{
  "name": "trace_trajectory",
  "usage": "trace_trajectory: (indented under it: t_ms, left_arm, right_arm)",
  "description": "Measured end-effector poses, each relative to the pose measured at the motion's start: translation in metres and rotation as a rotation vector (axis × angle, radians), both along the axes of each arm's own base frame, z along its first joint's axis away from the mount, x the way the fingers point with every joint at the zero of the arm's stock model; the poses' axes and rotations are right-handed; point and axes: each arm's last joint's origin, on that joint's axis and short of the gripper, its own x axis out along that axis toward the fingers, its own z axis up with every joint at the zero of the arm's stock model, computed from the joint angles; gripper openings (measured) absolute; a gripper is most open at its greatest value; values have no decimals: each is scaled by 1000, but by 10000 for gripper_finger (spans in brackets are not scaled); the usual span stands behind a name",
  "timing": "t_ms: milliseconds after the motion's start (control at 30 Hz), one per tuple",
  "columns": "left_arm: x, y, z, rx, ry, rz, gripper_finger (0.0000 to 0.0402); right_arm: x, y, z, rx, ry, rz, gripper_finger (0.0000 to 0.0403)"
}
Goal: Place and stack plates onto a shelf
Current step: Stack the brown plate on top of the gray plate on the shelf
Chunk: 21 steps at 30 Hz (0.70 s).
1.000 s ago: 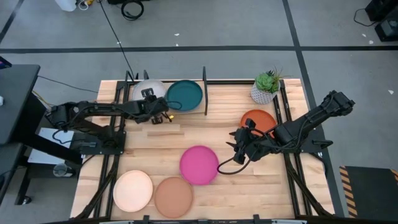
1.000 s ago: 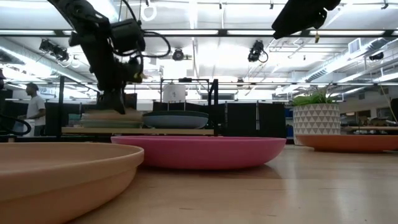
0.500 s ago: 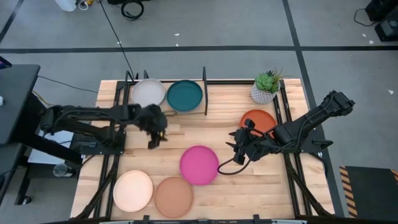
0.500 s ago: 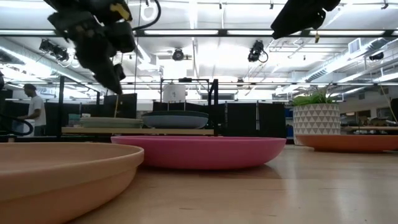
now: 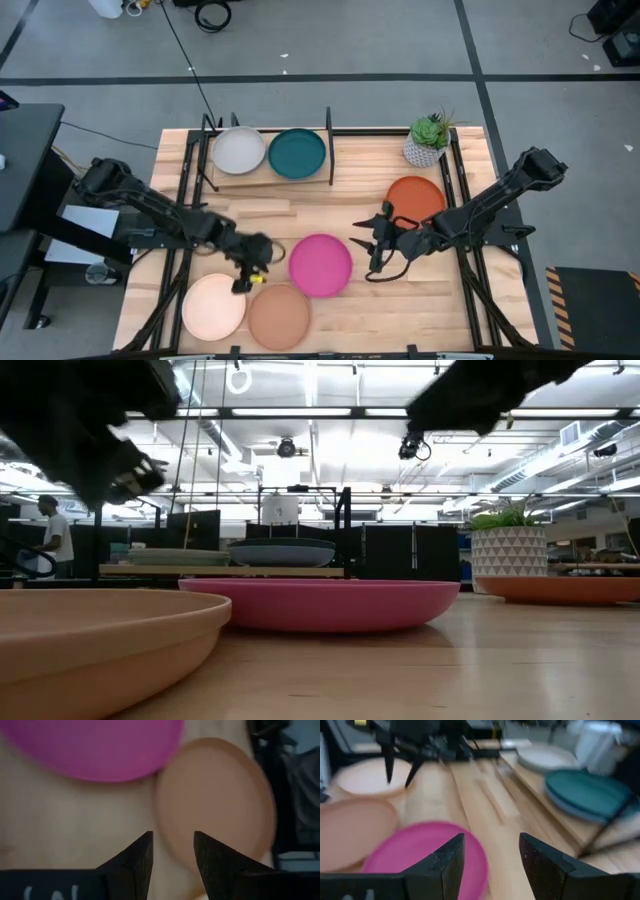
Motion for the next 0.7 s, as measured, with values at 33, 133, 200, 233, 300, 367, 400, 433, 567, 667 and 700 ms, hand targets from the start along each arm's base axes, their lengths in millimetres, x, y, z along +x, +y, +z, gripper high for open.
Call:
trace_trajectory:
  t_ms: [33,133,200,233,300,367,400,433,567,667,700]
  left_arm:
    - [-1,-8,-1,0,-10,-13,148]
    - [-5,-28,-4,-2,5,8,148]
    - [-5,-39,-4,-27,34,62,148]
    - [-3,-44,-3,-44,45,75,148]
    - [0,-57,0,-60,49,68,148]
    - [4,-71,3,-51,38,51,148]
    - [8,-79,4,-47,32,42,148]
    - [12,-86,5,-46,29,31,148]
    - [26,-119,10,-27,-10,-62,148]
    - [32,-142,11,1,-41,-171,148]
    - [34,-149,12,-2,-46,-184,148]
  right_arm:
    - [2,-1,0,-13,-25,13,194]
    - [2,-5,-2,-74,-56,30,194]
    - [3,-8,-1,-105,-77,25,193]
    - [4,-9,-1,-119,-89,23,192]
    - [7,-14,-2,-132,-118,14,190]
    - [9,-19,-6,-153,-136,3,187]
    - [11,-22,-9,-165,-143,-6,185]
    - [13,-24,-12,-171,-151,-13,183]
    - [20,-26,-27,-180,-141,-20,178]
    - [26,-25,-37,-183,-129,-2,176]
    - [27,-24,-40,-185,-126,1,176]
